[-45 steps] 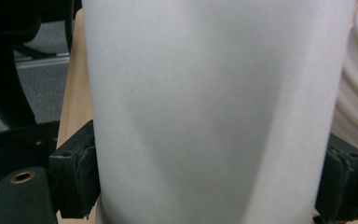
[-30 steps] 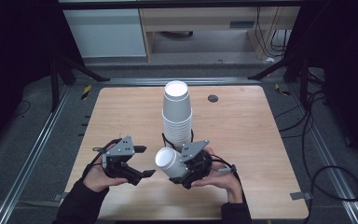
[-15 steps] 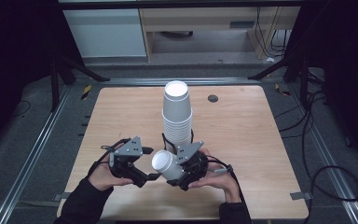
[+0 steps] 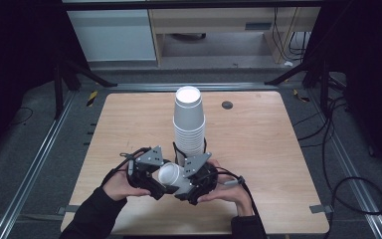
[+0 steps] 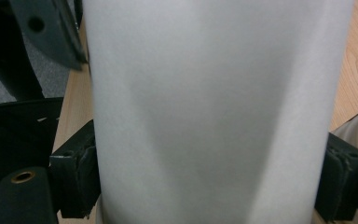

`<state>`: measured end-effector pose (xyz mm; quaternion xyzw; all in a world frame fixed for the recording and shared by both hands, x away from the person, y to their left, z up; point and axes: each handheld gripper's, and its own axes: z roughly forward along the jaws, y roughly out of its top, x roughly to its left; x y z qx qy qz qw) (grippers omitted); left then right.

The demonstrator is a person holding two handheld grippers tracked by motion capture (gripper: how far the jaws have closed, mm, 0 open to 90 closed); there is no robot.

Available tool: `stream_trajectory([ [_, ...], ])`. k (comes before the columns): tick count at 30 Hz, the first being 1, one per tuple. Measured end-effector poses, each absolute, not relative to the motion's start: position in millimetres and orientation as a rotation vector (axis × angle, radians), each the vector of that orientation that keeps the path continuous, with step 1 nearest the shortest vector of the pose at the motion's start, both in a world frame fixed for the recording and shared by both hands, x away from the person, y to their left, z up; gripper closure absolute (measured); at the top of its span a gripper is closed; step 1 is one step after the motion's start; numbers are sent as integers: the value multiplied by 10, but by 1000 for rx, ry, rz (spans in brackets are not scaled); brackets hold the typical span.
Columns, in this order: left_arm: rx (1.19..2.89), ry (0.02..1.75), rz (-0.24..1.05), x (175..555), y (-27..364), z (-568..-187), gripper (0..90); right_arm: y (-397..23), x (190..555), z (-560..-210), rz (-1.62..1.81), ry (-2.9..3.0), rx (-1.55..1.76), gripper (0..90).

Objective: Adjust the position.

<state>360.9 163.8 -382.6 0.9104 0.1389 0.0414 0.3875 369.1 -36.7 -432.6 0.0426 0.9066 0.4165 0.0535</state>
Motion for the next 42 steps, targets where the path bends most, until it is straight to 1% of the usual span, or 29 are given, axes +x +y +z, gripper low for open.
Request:
stream_trajectory([
  [5,2331,352,106,3613,1620,-3837,139,-340,3692,-4328,1260,2758,128,141],
  [7,2333,349,102,3607,1605,-3839,173,-332,3698,-4324,1271,2750,126,141],
  [23,2353,359,84,3607,1603,-3834,199,-307,3694,-4327,1272,2745,114,136],
  [28,2349,359,89,3603,1614,-3823,202,-298,3692,-4330,1281,2734,116,122],
  [37,2340,357,124,3602,1641,-3805,213,-352,3680,-4263,1349,2675,188,66],
  [42,2336,352,134,3601,1688,-3782,213,-417,3668,-4219,1375,2650,207,63],
])
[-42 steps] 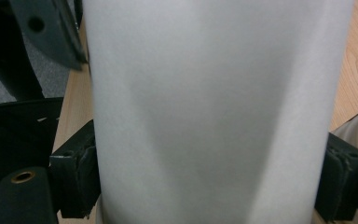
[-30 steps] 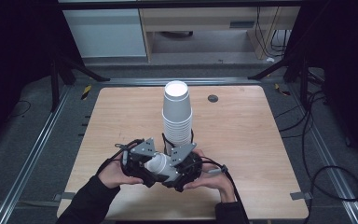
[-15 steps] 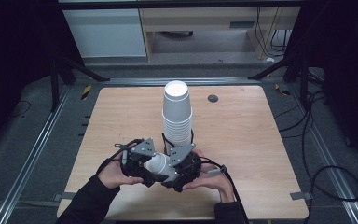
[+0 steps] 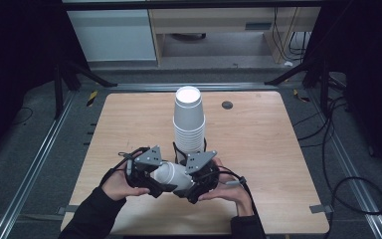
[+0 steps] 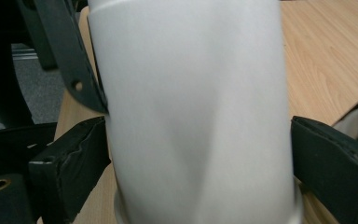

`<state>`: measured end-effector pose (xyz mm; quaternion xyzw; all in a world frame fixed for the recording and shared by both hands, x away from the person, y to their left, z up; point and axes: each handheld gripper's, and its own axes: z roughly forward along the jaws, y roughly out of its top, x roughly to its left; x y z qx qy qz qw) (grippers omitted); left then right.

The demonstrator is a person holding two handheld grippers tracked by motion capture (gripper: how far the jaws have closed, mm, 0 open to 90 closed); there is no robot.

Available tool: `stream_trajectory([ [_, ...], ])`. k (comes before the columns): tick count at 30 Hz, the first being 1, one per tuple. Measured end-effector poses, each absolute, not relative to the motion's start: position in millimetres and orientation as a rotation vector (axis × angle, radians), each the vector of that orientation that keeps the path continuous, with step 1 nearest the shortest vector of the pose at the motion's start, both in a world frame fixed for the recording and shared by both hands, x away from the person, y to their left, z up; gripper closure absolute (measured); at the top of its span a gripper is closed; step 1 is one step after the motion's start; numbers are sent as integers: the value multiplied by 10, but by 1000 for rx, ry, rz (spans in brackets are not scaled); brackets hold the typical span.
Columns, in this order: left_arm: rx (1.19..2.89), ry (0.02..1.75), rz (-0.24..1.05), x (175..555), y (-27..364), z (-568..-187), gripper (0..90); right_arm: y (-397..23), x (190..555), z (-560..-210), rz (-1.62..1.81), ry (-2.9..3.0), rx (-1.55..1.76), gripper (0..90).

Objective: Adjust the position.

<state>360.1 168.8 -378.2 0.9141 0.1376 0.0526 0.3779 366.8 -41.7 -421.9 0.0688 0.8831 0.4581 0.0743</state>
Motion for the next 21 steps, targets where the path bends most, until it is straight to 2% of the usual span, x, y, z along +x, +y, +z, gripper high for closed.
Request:
stream_trajectory([
  [11,2305,381,158,3629,1900,-3737,212,-599,3640,-4152,1453,2564,283,56],
  [21,2193,418,179,3608,2046,-3713,209,-883,3558,-4181,1657,2388,425,60],
])
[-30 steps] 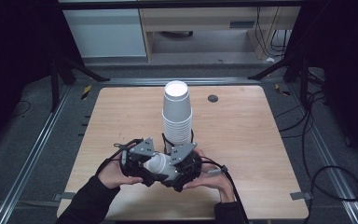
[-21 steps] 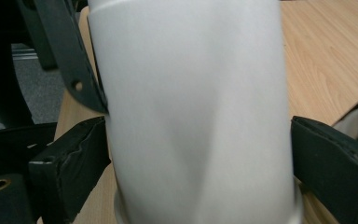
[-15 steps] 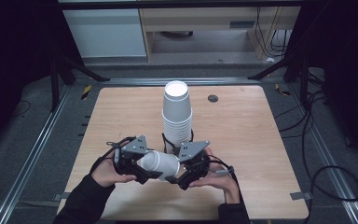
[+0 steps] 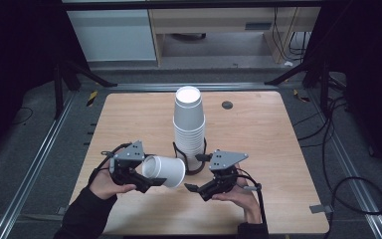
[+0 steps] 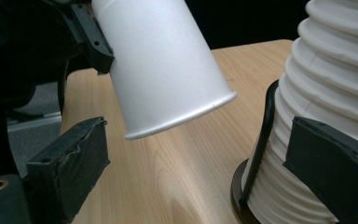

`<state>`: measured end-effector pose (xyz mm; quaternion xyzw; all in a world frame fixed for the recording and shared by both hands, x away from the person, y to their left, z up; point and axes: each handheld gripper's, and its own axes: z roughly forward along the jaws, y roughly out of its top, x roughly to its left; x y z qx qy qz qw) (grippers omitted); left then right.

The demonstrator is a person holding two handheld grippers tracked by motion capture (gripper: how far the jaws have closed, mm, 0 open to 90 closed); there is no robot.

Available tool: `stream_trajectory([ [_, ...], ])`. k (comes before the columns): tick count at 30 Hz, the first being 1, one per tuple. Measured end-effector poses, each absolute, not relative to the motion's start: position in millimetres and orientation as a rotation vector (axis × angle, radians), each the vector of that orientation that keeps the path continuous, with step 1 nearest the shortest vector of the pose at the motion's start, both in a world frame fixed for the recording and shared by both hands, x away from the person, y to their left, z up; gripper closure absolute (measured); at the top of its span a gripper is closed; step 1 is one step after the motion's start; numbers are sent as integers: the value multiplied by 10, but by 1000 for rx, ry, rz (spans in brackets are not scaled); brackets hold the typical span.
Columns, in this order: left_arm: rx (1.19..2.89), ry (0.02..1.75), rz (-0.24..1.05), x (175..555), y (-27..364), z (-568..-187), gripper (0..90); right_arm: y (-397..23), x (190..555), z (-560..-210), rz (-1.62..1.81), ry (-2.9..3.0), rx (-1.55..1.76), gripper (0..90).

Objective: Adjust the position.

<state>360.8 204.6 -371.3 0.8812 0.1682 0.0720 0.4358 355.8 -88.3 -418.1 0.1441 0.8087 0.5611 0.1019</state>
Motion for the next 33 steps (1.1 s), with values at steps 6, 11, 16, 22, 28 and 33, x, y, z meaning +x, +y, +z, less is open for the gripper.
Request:
stream_trajectory([
  [6,2130,428,160,3619,2095,-3731,209,-976,3525,-4278,1766,2313,506,64],
  [11,2106,422,161,3620,2090,-3740,209,-1025,3484,-4385,1862,2240,575,62],
  [16,2081,406,141,3627,2058,-3759,209,-1028,3448,-4444,1923,2179,614,62],
  [22,2043,391,114,3640,2051,-3768,209,-961,3453,-4496,1929,2176,640,57],
  [28,2027,370,100,3636,2030,-3773,209,-891,3463,-4512,1951,2190,631,52],
  [33,2019,359,78,3636,1992,-3779,209,-818,3465,-4520,1963,2221,611,39],
])
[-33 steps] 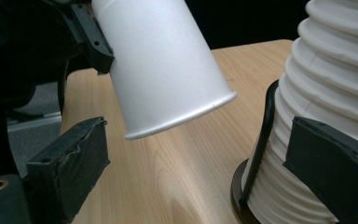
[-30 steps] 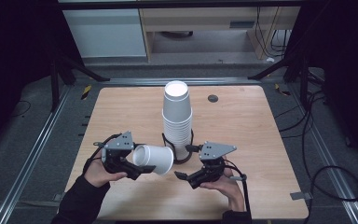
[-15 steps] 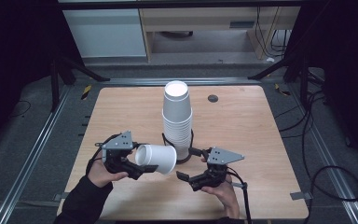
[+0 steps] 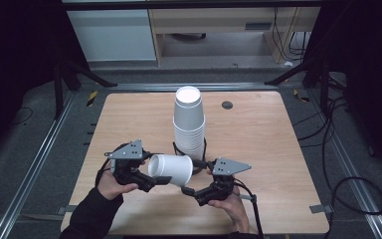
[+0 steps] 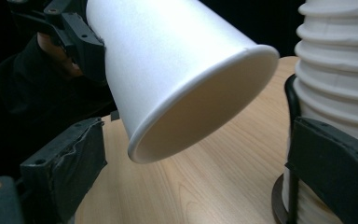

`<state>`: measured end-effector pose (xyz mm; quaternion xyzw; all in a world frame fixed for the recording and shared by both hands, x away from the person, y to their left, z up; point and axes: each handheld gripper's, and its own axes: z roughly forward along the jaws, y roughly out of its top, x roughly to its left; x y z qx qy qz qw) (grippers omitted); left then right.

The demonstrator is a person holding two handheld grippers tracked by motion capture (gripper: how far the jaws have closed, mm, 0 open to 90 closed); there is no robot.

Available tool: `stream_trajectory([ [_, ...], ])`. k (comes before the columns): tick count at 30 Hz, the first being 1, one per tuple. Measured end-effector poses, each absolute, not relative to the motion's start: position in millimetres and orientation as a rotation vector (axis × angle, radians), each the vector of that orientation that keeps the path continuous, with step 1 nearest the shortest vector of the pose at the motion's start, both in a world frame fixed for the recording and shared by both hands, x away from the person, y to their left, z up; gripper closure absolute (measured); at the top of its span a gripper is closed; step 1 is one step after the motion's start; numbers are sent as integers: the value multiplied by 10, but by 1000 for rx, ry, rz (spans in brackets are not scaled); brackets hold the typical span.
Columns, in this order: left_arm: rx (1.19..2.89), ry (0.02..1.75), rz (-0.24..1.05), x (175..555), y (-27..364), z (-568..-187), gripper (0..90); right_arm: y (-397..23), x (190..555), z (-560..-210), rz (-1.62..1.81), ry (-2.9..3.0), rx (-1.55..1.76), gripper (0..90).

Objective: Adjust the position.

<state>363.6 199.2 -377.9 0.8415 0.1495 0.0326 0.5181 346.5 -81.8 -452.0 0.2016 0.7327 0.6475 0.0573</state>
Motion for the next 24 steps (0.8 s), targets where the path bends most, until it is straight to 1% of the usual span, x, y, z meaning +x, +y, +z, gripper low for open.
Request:
stream_trajectory([
  [24,2018,274,-3,3600,1843,-3804,212,-718,3494,-4545,2012,2276,526,34],
])
